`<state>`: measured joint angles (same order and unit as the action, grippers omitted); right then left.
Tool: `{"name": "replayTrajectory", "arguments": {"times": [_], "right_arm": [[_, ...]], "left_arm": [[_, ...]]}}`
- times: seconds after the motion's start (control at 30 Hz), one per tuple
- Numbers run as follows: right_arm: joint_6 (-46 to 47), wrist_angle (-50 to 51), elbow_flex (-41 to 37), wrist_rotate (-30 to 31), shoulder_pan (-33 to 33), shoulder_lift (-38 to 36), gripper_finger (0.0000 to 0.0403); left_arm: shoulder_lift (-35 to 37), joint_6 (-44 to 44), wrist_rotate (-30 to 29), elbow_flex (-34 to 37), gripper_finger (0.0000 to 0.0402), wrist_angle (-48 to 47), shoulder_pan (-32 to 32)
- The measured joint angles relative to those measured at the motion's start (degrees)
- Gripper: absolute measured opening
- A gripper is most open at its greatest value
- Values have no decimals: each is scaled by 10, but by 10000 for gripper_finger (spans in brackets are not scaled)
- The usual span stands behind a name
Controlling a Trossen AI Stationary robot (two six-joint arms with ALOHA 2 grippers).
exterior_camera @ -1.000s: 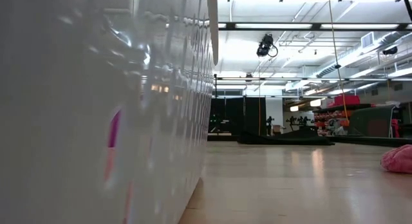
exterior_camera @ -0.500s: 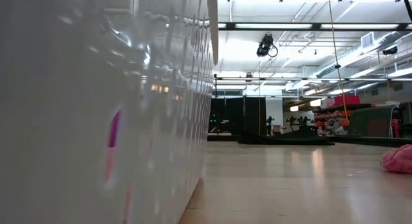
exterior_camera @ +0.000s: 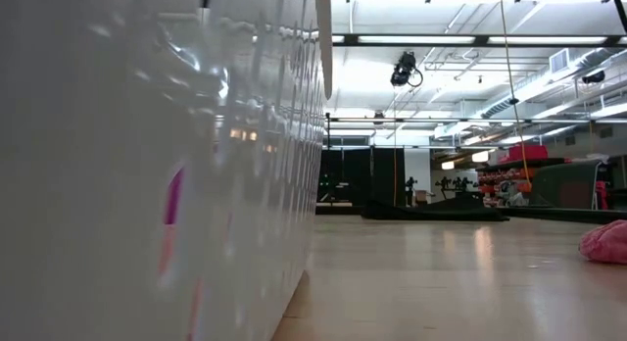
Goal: Pick and placing Produce into tupperware
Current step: Put the raspberry into the white basket
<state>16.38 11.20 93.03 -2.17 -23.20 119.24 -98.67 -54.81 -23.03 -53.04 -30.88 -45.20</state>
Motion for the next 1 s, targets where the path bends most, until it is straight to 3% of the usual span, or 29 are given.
{"name": "replayTrajectory", "arguments": {"times": [0.2, 1.0], "right_arm": [[0, 0, 0, 0, 6, 0, 152], [1, 1, 0, 0, 13, 0, 152]], "left_arm": [[0, 1, 7, 0, 244, 41, -4], [-31, 1, -17, -2, 245, 52, 23]]}}
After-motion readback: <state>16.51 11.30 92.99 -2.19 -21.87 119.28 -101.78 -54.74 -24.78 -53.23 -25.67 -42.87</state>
